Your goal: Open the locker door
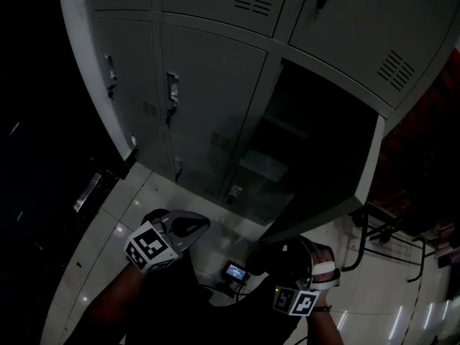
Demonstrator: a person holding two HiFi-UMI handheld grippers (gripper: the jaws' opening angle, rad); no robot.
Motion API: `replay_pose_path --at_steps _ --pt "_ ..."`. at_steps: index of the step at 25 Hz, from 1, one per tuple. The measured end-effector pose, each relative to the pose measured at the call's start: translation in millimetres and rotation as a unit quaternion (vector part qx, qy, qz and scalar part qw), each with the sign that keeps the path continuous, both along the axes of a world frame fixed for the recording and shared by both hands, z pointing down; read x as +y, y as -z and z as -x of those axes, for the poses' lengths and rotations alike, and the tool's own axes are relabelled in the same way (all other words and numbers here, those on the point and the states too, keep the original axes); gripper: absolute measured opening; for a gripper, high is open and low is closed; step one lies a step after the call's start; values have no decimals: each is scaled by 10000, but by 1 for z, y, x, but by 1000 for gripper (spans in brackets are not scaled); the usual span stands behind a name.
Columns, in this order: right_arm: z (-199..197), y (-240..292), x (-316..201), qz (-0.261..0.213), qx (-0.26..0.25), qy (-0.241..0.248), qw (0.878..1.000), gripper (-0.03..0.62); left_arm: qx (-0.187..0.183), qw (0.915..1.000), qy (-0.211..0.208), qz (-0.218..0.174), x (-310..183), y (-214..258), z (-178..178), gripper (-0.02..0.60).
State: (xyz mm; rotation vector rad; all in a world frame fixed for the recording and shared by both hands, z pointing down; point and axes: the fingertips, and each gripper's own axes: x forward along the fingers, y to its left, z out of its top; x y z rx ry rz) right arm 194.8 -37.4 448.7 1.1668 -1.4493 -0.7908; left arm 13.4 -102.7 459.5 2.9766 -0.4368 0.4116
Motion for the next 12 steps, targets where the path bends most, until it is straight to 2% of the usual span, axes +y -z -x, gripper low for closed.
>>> replay_pose_path --at_steps 5,12 --pt "-30 -2 21 -32 -6 -393 9992 46 -14 10000 -8 -10 0 1 -2 11" --pt "-53 -2 32 -75 -45 -719 9974 58 -71 10000 -11 -13 0 -1 -3 11"
